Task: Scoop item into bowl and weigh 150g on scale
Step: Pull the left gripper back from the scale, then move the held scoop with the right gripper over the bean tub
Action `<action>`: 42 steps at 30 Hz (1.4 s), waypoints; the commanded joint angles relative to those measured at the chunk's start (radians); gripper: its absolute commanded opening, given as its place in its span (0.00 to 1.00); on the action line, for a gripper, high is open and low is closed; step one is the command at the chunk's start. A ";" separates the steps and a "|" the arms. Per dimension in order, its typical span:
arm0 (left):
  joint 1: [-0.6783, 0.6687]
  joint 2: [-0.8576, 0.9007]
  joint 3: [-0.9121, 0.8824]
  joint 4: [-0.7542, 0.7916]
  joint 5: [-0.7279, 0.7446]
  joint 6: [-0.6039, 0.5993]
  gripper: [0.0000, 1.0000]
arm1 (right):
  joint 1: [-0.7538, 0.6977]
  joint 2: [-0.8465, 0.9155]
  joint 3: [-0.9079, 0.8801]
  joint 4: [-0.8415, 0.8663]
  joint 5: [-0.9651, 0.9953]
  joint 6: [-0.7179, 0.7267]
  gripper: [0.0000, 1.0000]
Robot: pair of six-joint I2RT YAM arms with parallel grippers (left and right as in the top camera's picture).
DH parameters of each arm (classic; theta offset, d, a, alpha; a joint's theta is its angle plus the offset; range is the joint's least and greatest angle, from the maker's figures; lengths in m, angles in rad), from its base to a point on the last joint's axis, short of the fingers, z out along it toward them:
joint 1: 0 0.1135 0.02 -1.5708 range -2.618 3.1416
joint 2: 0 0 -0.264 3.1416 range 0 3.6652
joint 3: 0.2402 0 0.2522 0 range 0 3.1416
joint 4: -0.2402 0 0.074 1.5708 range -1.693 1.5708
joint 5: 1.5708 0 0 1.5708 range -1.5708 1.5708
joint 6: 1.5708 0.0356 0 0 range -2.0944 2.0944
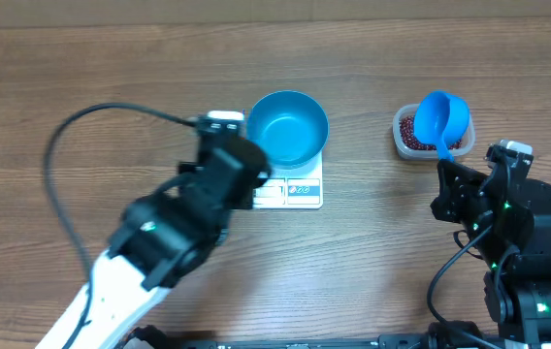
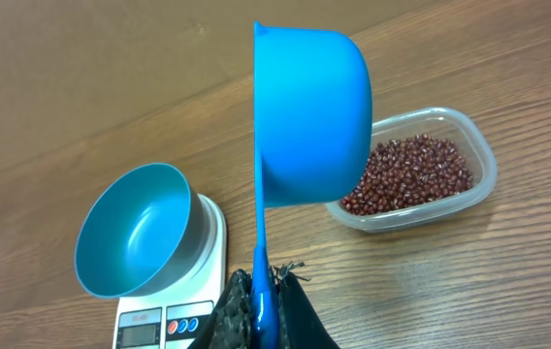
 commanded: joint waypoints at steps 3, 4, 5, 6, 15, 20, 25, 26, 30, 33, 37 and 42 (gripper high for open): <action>0.111 -0.041 -0.016 0.003 0.208 0.134 0.05 | -0.008 -0.005 0.037 -0.011 -0.010 -0.014 0.04; 0.124 -0.040 -0.021 0.005 0.233 0.157 0.04 | -0.008 -0.005 0.037 -0.014 -0.010 -0.014 0.04; 0.135 -0.040 -0.027 0.008 0.262 0.188 0.04 | -0.008 -0.005 0.037 -0.018 -0.010 -0.014 0.04; 0.144 -0.039 -0.033 0.011 0.296 0.228 0.04 | -0.008 -0.005 0.037 -0.021 -0.010 -0.015 0.04; 0.146 -0.039 -0.037 0.019 0.354 0.317 0.99 | -0.008 -0.005 0.037 -0.049 -0.013 -0.036 0.04; 0.146 -0.039 -0.037 0.014 0.354 0.318 0.99 | -0.008 -0.005 0.038 -0.049 -0.021 -0.036 0.04; 0.146 -0.039 -0.037 0.000 0.354 0.318 0.99 | -0.008 -0.005 0.056 -0.060 -0.028 -0.037 0.04; 0.146 -0.039 -0.037 0.000 0.354 0.318 0.99 | -0.008 -0.004 0.062 -0.063 -0.027 -0.042 0.04; 0.146 -0.039 -0.037 0.000 0.354 0.318 0.99 | -0.008 0.013 0.101 -0.104 -0.027 -0.106 0.04; 0.146 -0.039 -0.037 0.000 0.354 0.318 0.99 | -0.008 0.061 0.158 -0.164 -0.027 -0.149 0.04; 0.146 -0.039 -0.037 0.000 0.354 0.317 0.99 | -0.008 0.169 0.268 -0.246 0.016 -0.172 0.03; 0.146 -0.039 -0.037 0.000 0.354 0.318 0.99 | -0.008 0.352 0.469 -0.378 0.164 -0.217 0.04</action>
